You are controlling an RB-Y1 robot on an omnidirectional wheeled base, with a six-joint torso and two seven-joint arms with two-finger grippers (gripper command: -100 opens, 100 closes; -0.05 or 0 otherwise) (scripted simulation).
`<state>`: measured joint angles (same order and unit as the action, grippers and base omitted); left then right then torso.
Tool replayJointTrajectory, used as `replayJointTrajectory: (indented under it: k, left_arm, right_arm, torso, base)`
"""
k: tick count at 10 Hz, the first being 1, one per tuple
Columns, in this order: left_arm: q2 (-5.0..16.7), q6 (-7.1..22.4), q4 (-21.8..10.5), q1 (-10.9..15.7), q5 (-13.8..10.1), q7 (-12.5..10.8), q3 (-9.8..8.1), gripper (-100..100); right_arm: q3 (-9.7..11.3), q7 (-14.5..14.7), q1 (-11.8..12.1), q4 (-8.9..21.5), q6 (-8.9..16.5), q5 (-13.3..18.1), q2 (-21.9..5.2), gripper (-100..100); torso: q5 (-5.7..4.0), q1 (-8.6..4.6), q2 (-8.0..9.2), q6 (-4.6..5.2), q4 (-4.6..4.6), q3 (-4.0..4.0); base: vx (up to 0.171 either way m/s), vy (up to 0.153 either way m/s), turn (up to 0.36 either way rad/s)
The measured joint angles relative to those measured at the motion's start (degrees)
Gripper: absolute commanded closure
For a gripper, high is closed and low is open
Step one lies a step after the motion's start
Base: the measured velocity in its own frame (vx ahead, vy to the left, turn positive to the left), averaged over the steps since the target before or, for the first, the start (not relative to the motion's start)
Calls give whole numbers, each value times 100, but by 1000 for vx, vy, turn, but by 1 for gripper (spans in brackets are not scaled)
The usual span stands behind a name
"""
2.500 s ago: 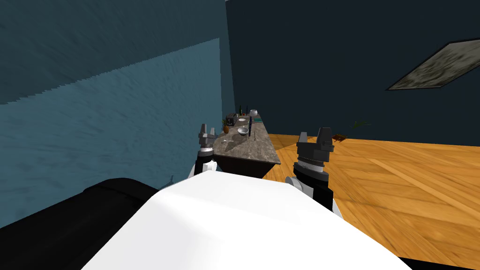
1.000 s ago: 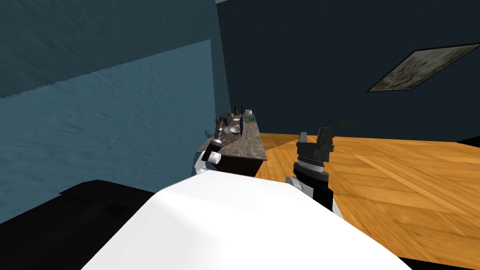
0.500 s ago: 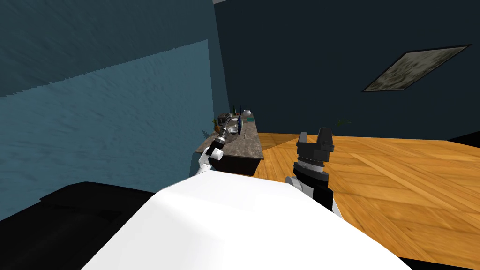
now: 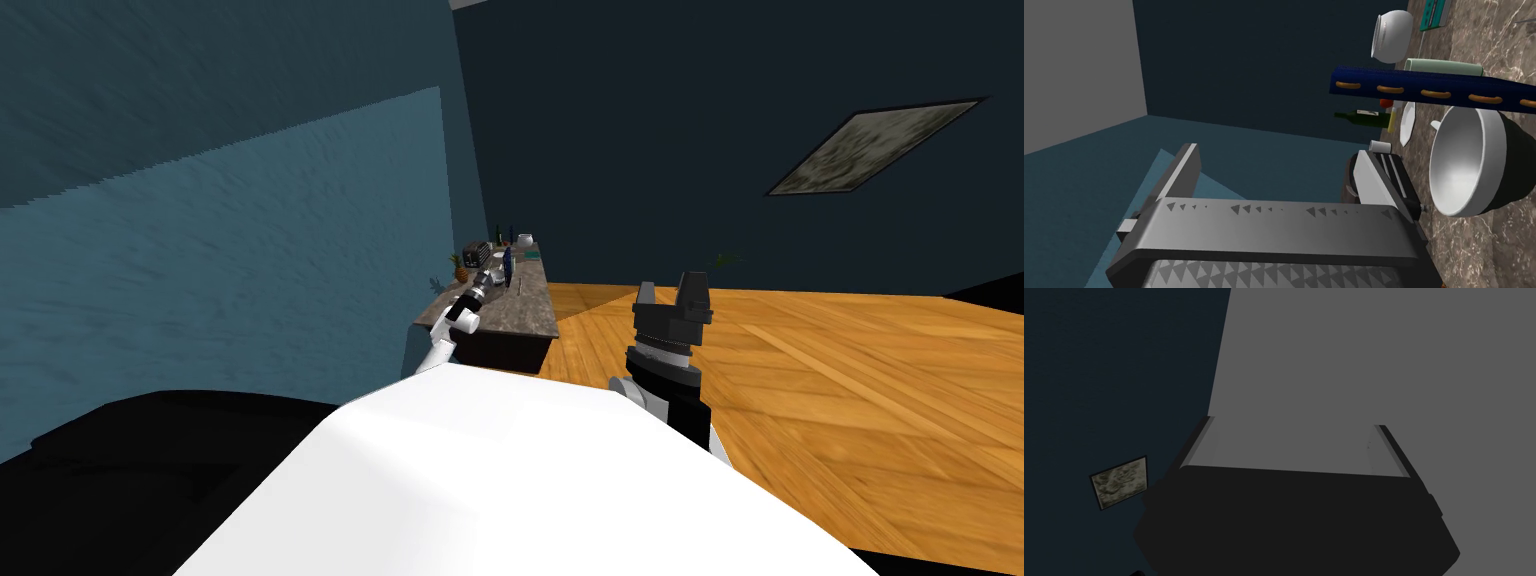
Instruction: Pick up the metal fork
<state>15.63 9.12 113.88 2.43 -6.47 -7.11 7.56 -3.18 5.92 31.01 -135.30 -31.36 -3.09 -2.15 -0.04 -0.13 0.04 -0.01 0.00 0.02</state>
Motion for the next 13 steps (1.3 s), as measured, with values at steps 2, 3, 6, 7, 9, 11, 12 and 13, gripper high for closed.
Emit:
replayJointTrajectory:
  k: [2, 3, 6, 7, 9, 11, 12, 13]
  left_arm:
    - [2, 241, -129, 127, -26, 12, 35, -100]
    - [14, 380, -323, 340, -68, 24, 60, -100]
    - [86, 926, -563, 670, -186, 49, 111, -100]
    - [103, 1072, -761, 842, -237, 71, 144, -100]
    - [143, 1350, -952, 1008, -295, 83, 157, -100]
    - [157, 1665, -1223, 1264, -361, 118, 188, -100]
    - [179, 1834, -1356, 1406, -419, 145, 205, -100]
    - [201, 1994, -1512, 1530, -462, 164, 213, -100]
  right_arm:
    - [0, 0, 0, 0, 0, 0, 0, 0]
    - [0, 0, 0, 0, 0, 0, 0, 0]
    - [0, 0, 0, 0, 0, 0, 0, 0]
    - [0, 0, 0, 0, 0, 0, 0, 0]
    - [0, 0, 0, 0, 0, 0, 0, 0]
    - [-1, 0, 0, 0, 0, 0, -1, 0]
    - [-1, 0, 0, 0, 0, 0, -1, 0]
    - [-1, 0, 0, 0, 0, 0, -1, 0]
  torso:
    - [2, 10, 1, -2, 0, 1]
    - [2, 10, 1, 0, 0, 1]
    - [2, 11, 2, -1, 1, 1]
    - [3, 13, 1, -1, 0, 0]
    - [3, 16, 0, -3, 0, 0]
    - [5, 20, -1, -3, 0, 0]
    - [5, 23, 0, -2, 0, 0]
    - [5, 24, -1, -3, 0, 0]
  base:
    - [-14, -10, -11]
    - [-16, -14, -20]
    - [-16, -9, -18]
    - [-14, -2, -15]
    - [-5, 4, -10]
    - [-10, 16, -17]
    - [-9, 22, -14]
    - [-2, 13, 1]
